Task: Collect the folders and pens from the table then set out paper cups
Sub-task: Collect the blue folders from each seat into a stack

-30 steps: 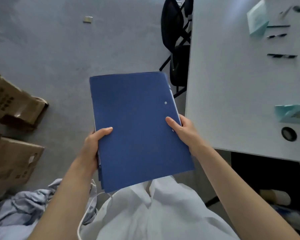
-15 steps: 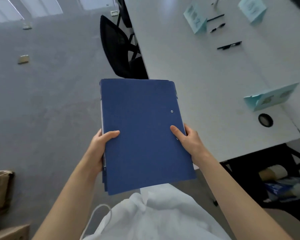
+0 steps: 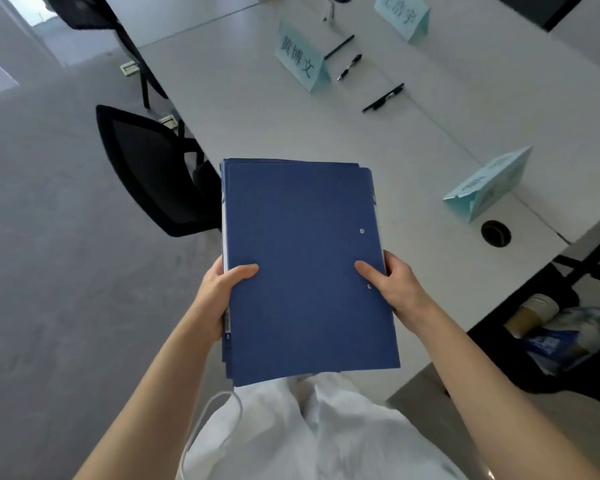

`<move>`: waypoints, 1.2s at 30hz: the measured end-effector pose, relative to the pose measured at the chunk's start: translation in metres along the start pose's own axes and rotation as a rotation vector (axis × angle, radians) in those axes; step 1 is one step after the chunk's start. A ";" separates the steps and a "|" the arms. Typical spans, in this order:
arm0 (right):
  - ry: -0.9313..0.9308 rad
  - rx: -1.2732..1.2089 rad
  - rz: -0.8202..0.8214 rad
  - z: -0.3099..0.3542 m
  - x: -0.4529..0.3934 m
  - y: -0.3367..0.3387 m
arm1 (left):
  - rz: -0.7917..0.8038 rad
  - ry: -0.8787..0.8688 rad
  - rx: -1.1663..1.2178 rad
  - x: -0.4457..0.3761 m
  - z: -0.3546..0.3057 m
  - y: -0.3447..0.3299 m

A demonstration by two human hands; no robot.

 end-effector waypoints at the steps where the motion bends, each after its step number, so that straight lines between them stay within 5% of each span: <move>1: -0.002 -0.018 -0.040 0.002 -0.006 0.003 | 0.038 -0.002 -0.023 -0.014 -0.009 -0.004; 11: -0.019 -0.174 -0.260 0.029 -0.040 0.005 | 0.420 0.000 -0.320 -0.134 -0.086 -0.026; 18: 0.116 -0.235 -0.404 0.040 -0.042 0.004 | 0.715 -0.215 -0.651 -0.184 -0.129 -0.045; 36: 0.380 0.014 -0.696 0.023 -0.003 -0.006 | 0.668 -0.510 -0.875 -0.174 -0.128 -0.071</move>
Point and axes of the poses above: each hand's wrist, its own x-axis away from the middle knuckle, its own y-axis out of the back of the hand, z = x × y, the point moved 2 cm from there along -x, towards the middle knuckle, and after that the axes turned 12 degrees about -x, right-handed, at the moved point
